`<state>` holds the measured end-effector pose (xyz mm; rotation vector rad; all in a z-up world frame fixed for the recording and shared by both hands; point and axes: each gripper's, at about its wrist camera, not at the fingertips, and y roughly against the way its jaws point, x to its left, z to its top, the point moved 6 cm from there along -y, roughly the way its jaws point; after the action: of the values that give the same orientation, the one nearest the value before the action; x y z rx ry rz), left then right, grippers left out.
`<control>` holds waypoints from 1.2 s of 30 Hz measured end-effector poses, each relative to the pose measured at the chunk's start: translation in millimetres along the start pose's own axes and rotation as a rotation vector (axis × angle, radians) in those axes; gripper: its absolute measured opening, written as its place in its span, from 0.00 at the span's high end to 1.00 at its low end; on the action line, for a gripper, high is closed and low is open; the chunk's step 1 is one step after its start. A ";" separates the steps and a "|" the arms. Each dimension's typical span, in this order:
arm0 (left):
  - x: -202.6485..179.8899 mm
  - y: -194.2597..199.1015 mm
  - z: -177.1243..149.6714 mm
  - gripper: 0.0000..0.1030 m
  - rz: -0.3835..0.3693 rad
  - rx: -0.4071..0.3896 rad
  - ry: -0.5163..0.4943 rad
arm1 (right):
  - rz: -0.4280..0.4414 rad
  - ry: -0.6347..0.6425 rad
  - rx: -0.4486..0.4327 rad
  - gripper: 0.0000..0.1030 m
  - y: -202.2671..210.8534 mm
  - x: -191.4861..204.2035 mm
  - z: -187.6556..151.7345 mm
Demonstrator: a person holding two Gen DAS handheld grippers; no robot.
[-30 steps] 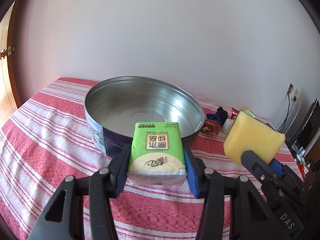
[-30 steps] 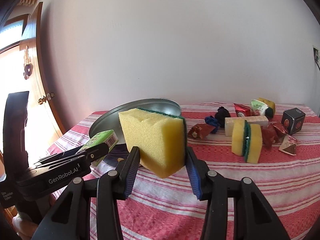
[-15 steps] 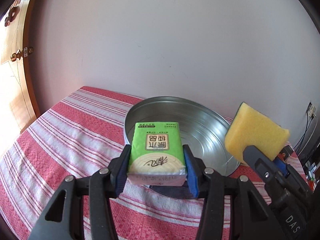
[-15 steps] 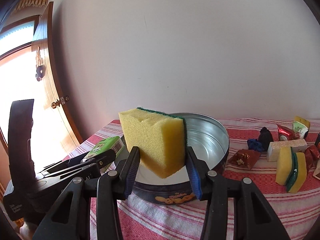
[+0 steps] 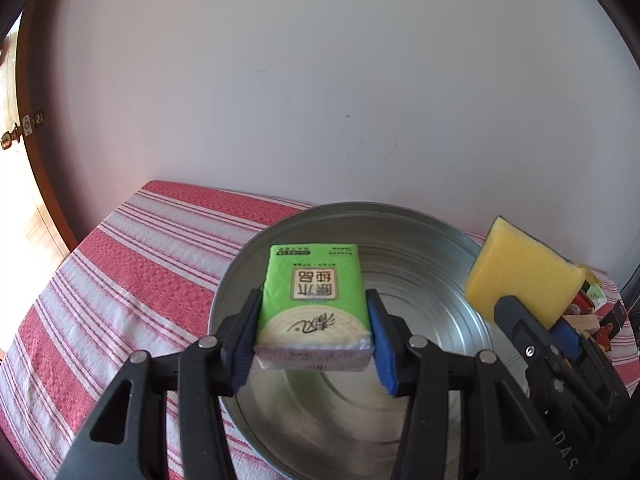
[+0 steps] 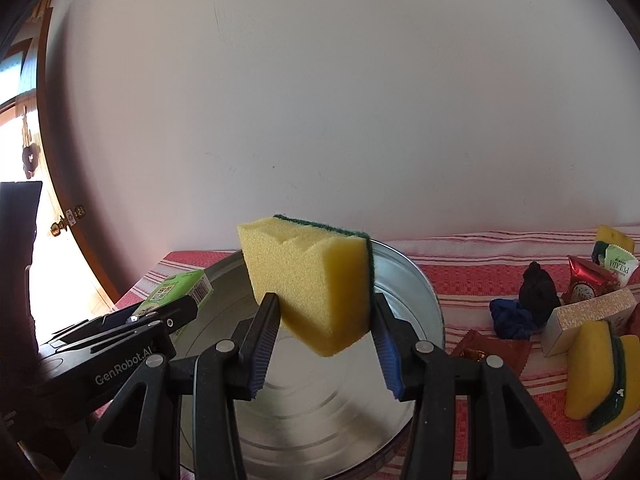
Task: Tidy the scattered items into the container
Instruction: 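Carry the tissue pack with the left gripper while the right gripper carries the sponge over the tin, then open both grippers to drop the tissue pack and sponge into the tin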
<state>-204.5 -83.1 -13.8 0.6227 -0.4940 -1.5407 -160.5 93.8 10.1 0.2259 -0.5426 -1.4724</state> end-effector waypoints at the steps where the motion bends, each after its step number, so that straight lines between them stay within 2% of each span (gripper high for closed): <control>1: -1.4 -5.4 -0.5 0.52 0.009 0.008 -0.003 | -0.004 0.003 0.005 0.53 -4.7 -1.0 -0.5; 7: -2.5 -29.5 -5.9 0.52 0.057 0.052 -0.023 | -0.010 0.016 0.030 0.51 -25.5 -8.7 -10.2; 9: -5.5 -29.0 -6.8 0.48 0.083 0.041 -0.034 | -0.008 0.032 0.034 0.51 -29.3 -7.1 -13.8; 10: -8.5 -26.8 -6.6 0.37 0.094 0.034 -0.040 | -0.002 0.040 0.035 0.51 -29.3 -4.7 -15.5; 11: -8.1 -24.5 -5.9 0.29 0.110 0.020 -0.040 | 0.002 0.048 0.035 0.51 -28.9 -3.1 -16.5; 12: -6.3 -21.1 -4.9 0.24 0.128 0.000 -0.034 | 0.001 0.051 0.029 0.50 -28.9 -1.3 -15.8; 13: -3.6 -17.7 -3.5 0.14 0.142 -0.019 -0.028 | -0.001 0.048 0.017 0.50 -27.6 -1.0 -14.7; 14: -0.1 -14.8 -2.2 0.04 0.156 -0.036 -0.017 | -0.004 0.038 0.004 0.45 -24.8 -3.1 -14.1; 15: 3.8 -12.3 -1.0 0.00 0.162 -0.053 -0.002 | -0.010 0.024 -0.010 0.37 -22.0 -6.5 -13.5; 17: 7.1 -9.3 -1.1 0.00 0.123 -0.067 0.031 | -0.028 -0.006 -0.034 0.22 -16.8 -13.6 -12.7; 18: 8.0 -9.9 -2.1 0.00 0.101 -0.059 0.044 | -0.037 -0.016 -0.048 0.20 -14.1 -16.3 -12.1; 23: 10.6 -7.5 -3.4 0.00 0.075 -0.091 0.069 | -0.064 0.004 -0.074 0.20 -5.4 -13.9 -13.2; 32: 3.4 0.8 -4.4 0.00 0.093 -0.141 0.040 | -0.114 0.058 -0.122 0.15 6.0 -8.4 -13.0; 36: 1.2 10.1 -5.3 0.00 0.106 -0.193 0.021 | -0.132 0.066 -0.141 0.15 12.7 -5.9 -14.1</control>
<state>-193.4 -84.7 -11.3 0.4558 -0.3512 -1.4597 -142.7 98.4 2.6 0.2013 -0.3740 -1.6190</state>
